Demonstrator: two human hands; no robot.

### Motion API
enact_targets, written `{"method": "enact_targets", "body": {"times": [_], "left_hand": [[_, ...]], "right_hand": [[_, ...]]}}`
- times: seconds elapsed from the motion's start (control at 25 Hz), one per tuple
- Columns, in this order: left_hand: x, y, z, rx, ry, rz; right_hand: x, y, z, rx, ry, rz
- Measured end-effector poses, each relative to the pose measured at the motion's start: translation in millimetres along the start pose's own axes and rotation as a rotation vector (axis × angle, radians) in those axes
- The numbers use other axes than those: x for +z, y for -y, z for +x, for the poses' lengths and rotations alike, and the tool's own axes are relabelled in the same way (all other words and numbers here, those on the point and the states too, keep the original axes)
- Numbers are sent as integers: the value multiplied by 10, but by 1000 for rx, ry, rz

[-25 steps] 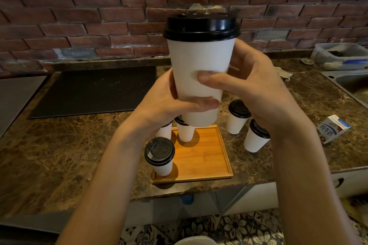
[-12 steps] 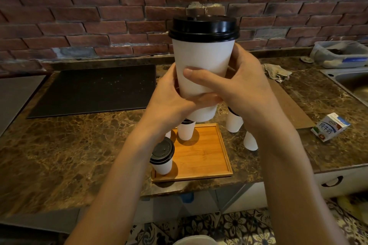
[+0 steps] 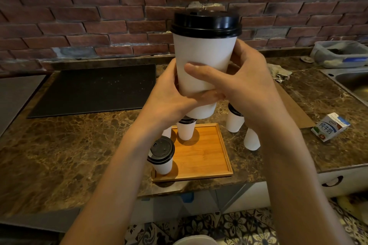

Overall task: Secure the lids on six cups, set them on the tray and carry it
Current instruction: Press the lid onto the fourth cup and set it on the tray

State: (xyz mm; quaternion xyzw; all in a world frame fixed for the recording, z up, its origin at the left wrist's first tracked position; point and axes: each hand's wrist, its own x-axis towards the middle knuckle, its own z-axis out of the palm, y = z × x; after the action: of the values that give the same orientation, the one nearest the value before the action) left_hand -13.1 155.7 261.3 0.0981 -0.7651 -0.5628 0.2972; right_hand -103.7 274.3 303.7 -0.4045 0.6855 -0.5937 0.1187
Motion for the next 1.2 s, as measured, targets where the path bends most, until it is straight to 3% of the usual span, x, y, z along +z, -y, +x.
{"method": "enact_targets", "body": {"times": [0.64, 0.88, 1.2], "left_hand": [[-90, -78, -17, -59, 231, -93], [-54, -88, -32, -47, 176, -91], [-13, -50, -5, -56, 62, -83]], "right_hand": [[-167, -84, 30, -47, 258, 272], [-167, -67, 28, -43, 292, 221], [-90, 36, 31, -37, 176, 87]]}}
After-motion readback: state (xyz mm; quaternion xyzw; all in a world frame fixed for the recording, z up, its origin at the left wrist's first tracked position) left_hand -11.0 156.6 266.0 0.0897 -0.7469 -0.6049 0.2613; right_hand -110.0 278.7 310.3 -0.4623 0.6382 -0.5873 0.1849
